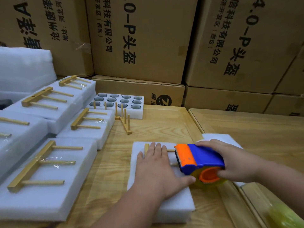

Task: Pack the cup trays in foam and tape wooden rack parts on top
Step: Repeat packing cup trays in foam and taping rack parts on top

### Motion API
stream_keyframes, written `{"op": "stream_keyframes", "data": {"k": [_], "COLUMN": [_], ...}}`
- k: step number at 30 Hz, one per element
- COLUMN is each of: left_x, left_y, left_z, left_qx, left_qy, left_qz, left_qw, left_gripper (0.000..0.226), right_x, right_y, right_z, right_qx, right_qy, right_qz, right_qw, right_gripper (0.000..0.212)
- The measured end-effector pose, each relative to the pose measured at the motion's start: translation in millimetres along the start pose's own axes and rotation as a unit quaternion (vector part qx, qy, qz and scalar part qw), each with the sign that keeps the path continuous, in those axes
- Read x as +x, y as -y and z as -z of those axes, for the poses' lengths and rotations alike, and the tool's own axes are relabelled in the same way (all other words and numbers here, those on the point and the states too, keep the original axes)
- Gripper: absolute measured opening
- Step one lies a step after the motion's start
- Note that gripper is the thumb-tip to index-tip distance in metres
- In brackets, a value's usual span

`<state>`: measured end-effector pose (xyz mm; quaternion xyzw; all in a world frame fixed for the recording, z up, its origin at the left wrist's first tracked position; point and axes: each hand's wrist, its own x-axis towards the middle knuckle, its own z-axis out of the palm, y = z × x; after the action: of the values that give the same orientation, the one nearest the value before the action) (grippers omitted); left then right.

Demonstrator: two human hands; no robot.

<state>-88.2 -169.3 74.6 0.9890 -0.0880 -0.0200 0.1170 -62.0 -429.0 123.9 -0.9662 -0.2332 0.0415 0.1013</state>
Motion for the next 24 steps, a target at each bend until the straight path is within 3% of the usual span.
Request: {"op": "stream_keyframes", "data": {"k": [24], "left_x": [3.3], "left_y": [0.6], "left_z": [-7.2], "left_qx": [0.054], "left_qy": [0.028], "left_qz": [-0.008], "left_qw": [0.998], "left_gripper": [0.123], "right_x": [-23.2], "right_y": [-35.4], "right_z": [17.0], "right_qx": [-0.178], "right_qy": [0.075], "right_qz": [-0.029], "right_qw": [0.981], "right_gripper": [0.093]}}
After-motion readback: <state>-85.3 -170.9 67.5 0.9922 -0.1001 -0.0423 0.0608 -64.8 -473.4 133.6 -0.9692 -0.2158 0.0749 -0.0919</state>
